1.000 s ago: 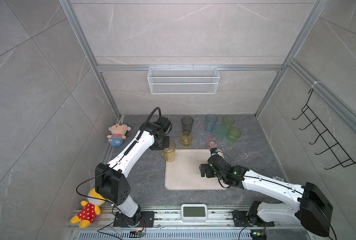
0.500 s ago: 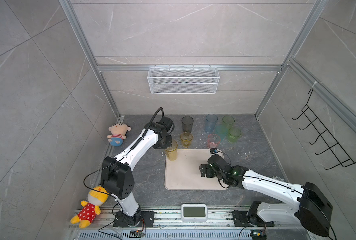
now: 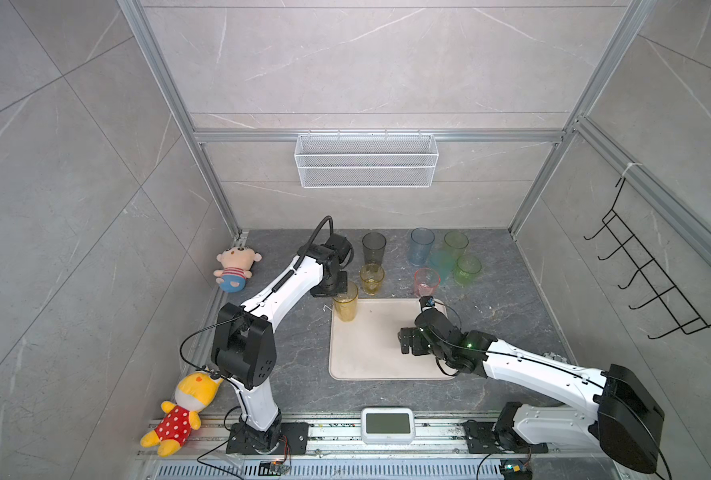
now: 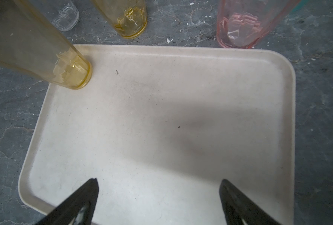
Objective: Place the glasses into the tray
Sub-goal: 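Lower the yellow glass onto the tray and open the left gripper, then move the left gripper to the clear glass near the pink plush doll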
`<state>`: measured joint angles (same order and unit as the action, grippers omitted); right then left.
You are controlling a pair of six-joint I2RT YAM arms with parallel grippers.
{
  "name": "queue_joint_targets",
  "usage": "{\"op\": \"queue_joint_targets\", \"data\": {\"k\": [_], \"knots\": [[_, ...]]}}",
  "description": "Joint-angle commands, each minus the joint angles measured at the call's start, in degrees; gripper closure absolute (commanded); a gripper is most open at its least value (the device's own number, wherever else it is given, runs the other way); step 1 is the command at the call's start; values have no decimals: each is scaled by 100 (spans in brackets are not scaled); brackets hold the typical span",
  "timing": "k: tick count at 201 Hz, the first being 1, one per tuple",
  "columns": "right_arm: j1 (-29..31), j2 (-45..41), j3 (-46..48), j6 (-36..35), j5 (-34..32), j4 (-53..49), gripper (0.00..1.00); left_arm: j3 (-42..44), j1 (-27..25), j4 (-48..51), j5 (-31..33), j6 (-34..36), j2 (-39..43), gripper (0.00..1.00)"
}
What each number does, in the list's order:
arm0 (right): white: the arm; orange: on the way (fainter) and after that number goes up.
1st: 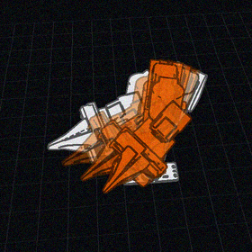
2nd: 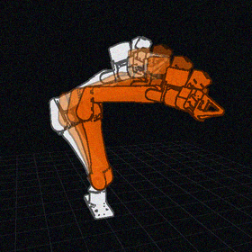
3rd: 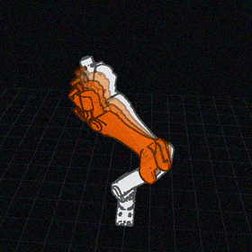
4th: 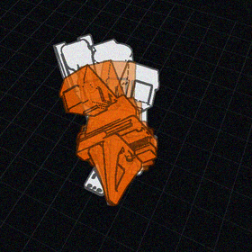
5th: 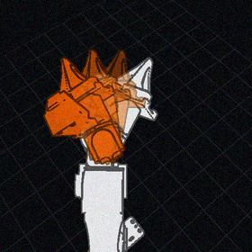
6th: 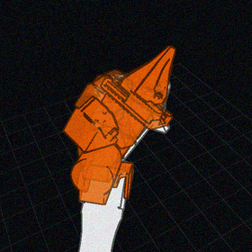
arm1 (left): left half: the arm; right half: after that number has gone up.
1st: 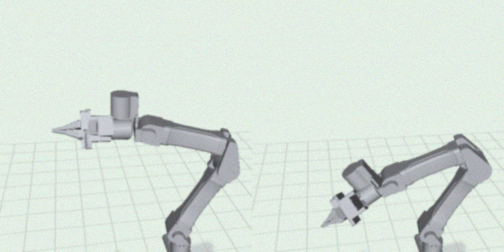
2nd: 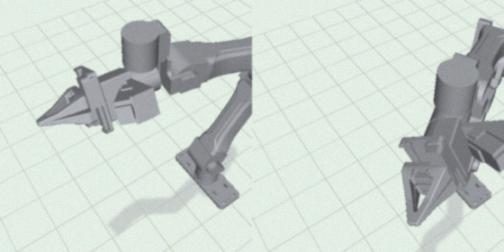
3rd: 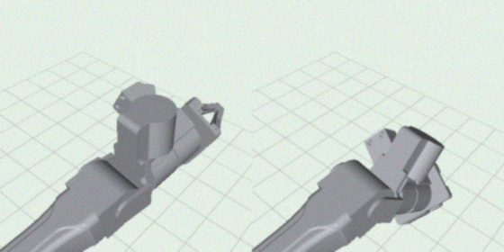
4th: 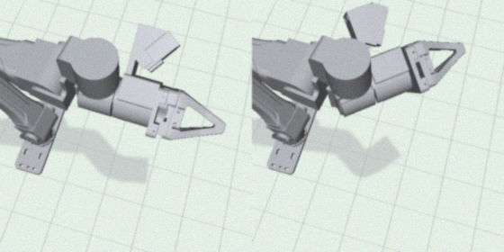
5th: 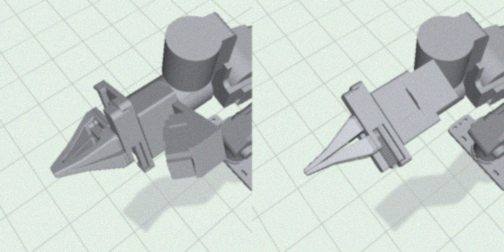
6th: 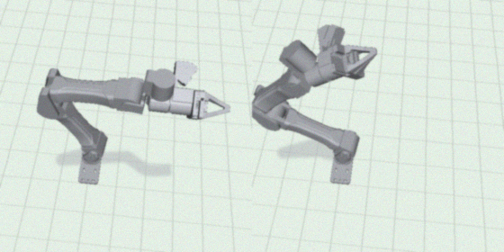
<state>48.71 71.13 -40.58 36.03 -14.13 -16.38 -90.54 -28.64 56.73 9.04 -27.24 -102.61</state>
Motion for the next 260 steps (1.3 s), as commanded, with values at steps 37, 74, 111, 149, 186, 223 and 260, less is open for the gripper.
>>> {"op": "queue_joint_targets", "data": {"k": [37, 74, 111, 149, 186, 223, 260], "knots": [[-30, 5, 94, 42, -6, 73, 2, -325, -27, -13, 210, -3, -202, 98], [-30, -59, 137, 63, -46, 82, 2, -426, -25, 101, 285, -30, -269, 86], [-38, -72, 147, 78, -46, 90, 2, -454, -27, 111, 235, -50, -244, 71], [-37, -65, 155, 69, -42, 100, 2, -611, -20, 178, 171, -51, -185, 66], [-39, -59, 155, 54, -20, 109, 2, -948, -27, 396, 196, -20, -90, 58], [-49, -40, 147, 47, 7, 112, 2, -1371, 12, 612, 315, 41, -44, 54], [-55, -33, 137, 43, 16, 115, 2, -1800, 243, 804, 428, 2, -126, 49]]}}
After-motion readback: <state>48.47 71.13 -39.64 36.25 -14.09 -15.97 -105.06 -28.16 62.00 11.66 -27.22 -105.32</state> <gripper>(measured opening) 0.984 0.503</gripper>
